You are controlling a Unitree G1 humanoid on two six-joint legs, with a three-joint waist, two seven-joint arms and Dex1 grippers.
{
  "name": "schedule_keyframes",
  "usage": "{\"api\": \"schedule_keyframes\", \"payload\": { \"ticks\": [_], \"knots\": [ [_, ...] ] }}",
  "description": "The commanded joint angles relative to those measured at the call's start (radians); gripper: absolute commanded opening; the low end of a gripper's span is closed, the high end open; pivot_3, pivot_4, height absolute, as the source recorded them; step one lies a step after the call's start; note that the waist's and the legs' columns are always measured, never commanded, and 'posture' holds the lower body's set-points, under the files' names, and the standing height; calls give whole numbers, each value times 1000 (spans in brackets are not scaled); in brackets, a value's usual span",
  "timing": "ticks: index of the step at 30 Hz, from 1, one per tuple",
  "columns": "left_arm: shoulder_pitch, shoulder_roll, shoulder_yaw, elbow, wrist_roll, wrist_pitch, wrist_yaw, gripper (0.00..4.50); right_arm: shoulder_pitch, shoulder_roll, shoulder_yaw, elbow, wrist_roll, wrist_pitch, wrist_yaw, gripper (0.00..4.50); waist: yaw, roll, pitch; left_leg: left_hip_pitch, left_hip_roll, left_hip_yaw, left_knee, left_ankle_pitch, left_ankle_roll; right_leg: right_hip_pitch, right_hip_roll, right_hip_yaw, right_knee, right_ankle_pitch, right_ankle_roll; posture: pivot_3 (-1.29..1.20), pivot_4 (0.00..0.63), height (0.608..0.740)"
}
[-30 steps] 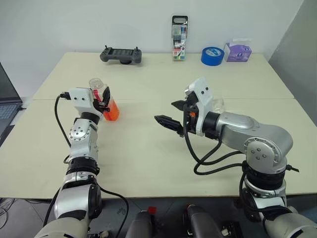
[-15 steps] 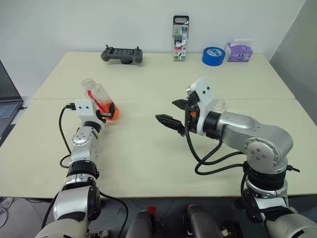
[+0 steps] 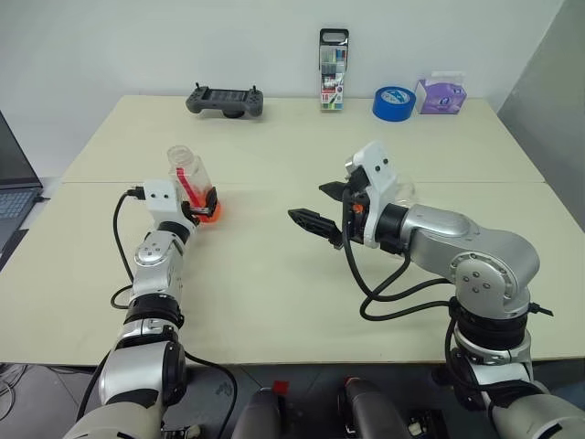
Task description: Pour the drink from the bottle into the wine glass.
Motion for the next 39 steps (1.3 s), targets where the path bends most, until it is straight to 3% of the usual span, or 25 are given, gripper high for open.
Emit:
{"api": "schedule_keyframes", "payload": {
  "ticks": [1, 17, 21, 26, 29, 33, 39],
  "knots": [
    [31, 27, -5, -92, -9, 27, -46, 4487, -14, -9, -12, -20, 10, -24, 6, 4457, 0, 0, 0, 0, 0, 0, 0, 0, 0, 0, 0, 0, 0, 0, 0, 0, 150, 740],
    [402, 214, 52, -745, -185, 489, -256, 4487, 2, -181, -91, -23, 60, 0, 67, 4457, 0, 0, 0, 0, 1, 1, 0, 0, 0, 0, 0, 2, -1, 0, 0, 0, 150, 740],
    [403, 310, 61, -846, -268, 639, -367, 4487, 37, -239, -150, -17, 79, 30, 77, 4457, 7, -1, 1, 0, 1, 0, 0, 0, 0, 1, 0, 1, -1, 0, 0, 0, 150, 740],
    [323, 525, 47, -899, -384, 817, -597, 4487, 14, -205, -309, 16, 32, 258, -79, 4457, 8, -1, 1, 0, 2, 3, -1, 0, 0, 1, 4, 2, -1, 0, 0, 0, 150, 740],
    [213, 591, 2, -922, -466, 920, -716, 4487, 3, -174, -353, 33, -8, 359, -162, 4457, 8, 0, 2, 0, 3, 4, -1, 0, 0, 0, 9, 2, -2, -1, -1, 0, 150, 740],
    [117, 579, -116, -967, -479, 968, -792, 4487, -2, -138, -354, 126, -63, 362, -254, 4457, 8, 0, 2, 1, 3, 7, -1, 0, 0, 1, 10, 3, -2, -1, -1, 0, 150, 740],
    [101, 438, -292, -1014, -393, 914, -765, 4487, -101, -153, -320, 420, -196, 321, -282, 4457, 7, 1, 2, 0, 4, 9, -1, 0, 0, -1, 11, 5, -1, -1, -1, 0, 150, 740]
  ]
}}
